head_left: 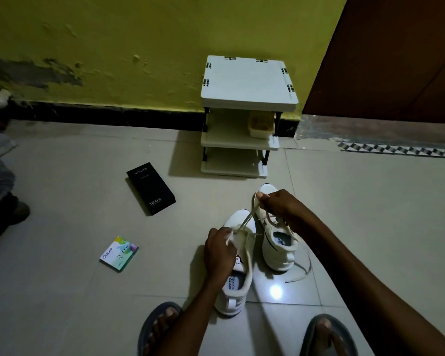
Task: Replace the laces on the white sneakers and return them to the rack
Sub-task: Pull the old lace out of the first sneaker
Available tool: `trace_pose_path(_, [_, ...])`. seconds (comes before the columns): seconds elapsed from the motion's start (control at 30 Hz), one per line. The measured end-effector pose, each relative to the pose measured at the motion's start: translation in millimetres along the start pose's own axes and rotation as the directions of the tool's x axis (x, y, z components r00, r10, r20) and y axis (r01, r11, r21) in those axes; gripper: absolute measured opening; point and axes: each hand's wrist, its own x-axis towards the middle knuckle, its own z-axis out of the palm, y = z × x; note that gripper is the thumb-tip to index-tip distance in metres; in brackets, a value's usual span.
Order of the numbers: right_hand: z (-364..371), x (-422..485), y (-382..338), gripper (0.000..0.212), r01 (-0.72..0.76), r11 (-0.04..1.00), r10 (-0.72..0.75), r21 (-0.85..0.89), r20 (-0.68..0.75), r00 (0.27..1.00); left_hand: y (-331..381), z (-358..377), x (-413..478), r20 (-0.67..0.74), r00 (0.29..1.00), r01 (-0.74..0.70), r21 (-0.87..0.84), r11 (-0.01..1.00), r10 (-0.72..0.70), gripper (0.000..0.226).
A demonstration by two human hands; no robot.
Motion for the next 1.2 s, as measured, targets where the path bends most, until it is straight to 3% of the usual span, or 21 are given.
trace_pose_path(0.07, [-2,1,-1,0.043,0.021,0.997,-0.019,0.079,-0.030,0.999,1,1,1,-0.041,0.997,0.070,-0.053,0.996,-0.072,0.032])
trace_pose_path(0.2, [0,0,1,0.042,-0.003,0.994,0.004,0.109,-0.009,1.000,0,4,7,0.004,0.988,0.156,-0.112,0.981,-0.157,0.028])
trace_pose_path(0.33, [0,-2,2,0.044,-0.021,0.996,0.018,0.092,0.025,1.000,-5,5,12,0.022,0.992,0.123,-0.109,0.986,-0.121,0.029])
trace_pose_path(0.53, [-11,-6,-6,0.048,0.102,0.981,-0.102,0.165,-0.007,0.995,-2,1,15,0.047,0.988,0.150,-0.063,0.987,-0.148,0.035])
trace_pose_path(0.7, [0,-10,-3,0.047,0.156,0.981,-0.155,0.117,-0.013,0.988,3,2,6,0.060,0.998,0.022,0.070,0.997,-0.026,0.036])
trace_pose_path(0.77, [3,-10,-2,0.045,0.174,0.983,-0.174,0.059,0.000,0.985,4,2,3,0.120,0.993,-0.025,0.136,0.990,0.009,0.047])
trace_pose_path(0.9, [4,-10,-7,0.038,0.212,0.975,-0.218,0.061,0.114,0.969,0,2,5,0.194,0.980,0.025,0.056,0.998,-0.036,0.062])
trace_pose_path(1.03, [14,-8,-18,0.037,0.208,0.974,-0.221,0.092,0.169,0.961,3,-1,4,0.164,0.987,-0.025,0.141,0.990,0.002,0.053])
trace_pose_path(1.2, [31,-7,-33,0.031,0.194,0.978,-0.206,0.077,0.198,0.958,2,5,-1,0.070,0.997,0.040,0.045,0.998,-0.043,0.039])
